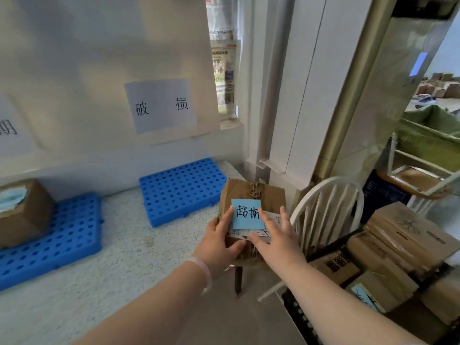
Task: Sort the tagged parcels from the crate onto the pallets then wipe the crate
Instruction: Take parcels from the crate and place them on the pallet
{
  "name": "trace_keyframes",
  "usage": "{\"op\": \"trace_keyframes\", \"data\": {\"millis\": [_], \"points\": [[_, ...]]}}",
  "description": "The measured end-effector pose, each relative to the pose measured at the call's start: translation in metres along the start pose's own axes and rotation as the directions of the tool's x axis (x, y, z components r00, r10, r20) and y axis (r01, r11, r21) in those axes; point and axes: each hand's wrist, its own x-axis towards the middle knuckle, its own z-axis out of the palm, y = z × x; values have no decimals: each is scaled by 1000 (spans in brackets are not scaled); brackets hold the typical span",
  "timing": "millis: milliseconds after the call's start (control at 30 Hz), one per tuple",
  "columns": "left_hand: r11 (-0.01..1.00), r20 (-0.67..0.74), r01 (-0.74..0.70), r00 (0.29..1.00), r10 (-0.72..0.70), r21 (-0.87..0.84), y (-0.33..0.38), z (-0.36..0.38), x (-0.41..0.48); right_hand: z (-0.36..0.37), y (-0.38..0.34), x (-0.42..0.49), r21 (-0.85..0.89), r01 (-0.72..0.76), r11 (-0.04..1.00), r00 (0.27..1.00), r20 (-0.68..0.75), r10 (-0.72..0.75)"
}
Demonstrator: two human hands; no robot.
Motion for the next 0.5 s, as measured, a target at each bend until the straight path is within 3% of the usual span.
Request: {"op": "trace_keyframes", "data": {"millis": [500], "points": [[981,-223,148,959,-173,-124,-178,-199,-40,161,-209,29,4,252,968,935,257,-245]]}}
